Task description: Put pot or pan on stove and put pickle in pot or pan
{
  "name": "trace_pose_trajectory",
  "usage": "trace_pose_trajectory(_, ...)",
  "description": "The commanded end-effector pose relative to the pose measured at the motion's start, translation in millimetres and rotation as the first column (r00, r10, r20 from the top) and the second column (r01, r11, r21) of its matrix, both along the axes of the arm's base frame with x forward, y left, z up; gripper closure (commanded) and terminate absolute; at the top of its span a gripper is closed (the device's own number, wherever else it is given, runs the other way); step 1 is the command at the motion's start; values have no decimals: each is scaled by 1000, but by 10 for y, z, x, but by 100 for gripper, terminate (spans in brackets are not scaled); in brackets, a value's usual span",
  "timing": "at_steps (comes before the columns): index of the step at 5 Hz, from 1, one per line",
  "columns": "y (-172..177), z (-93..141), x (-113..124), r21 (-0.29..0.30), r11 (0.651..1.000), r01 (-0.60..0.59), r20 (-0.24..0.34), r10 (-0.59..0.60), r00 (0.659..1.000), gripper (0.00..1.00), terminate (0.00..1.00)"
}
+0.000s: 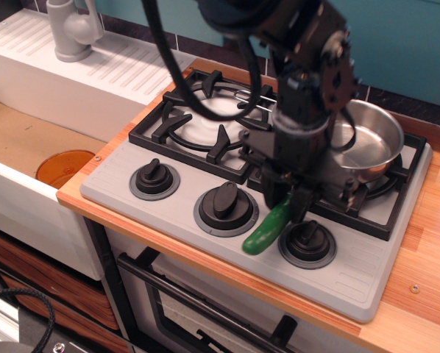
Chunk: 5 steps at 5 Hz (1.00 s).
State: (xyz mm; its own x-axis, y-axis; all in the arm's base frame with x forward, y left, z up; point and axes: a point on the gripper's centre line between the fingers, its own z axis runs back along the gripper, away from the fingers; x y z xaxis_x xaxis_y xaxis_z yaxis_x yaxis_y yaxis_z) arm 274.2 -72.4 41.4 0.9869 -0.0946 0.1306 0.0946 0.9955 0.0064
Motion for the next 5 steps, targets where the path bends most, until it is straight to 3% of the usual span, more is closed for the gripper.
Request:
trace_pose_trajectory(1,30,431,121,1,999,37,60,-37,997,100,0)
trace_pose_trajectory(3,38,600,500,0,999,37,133,-36,990,100,0)
trace_pose_trajectory(5,68,554,978,4,999,37,173,-38,984,100,0)
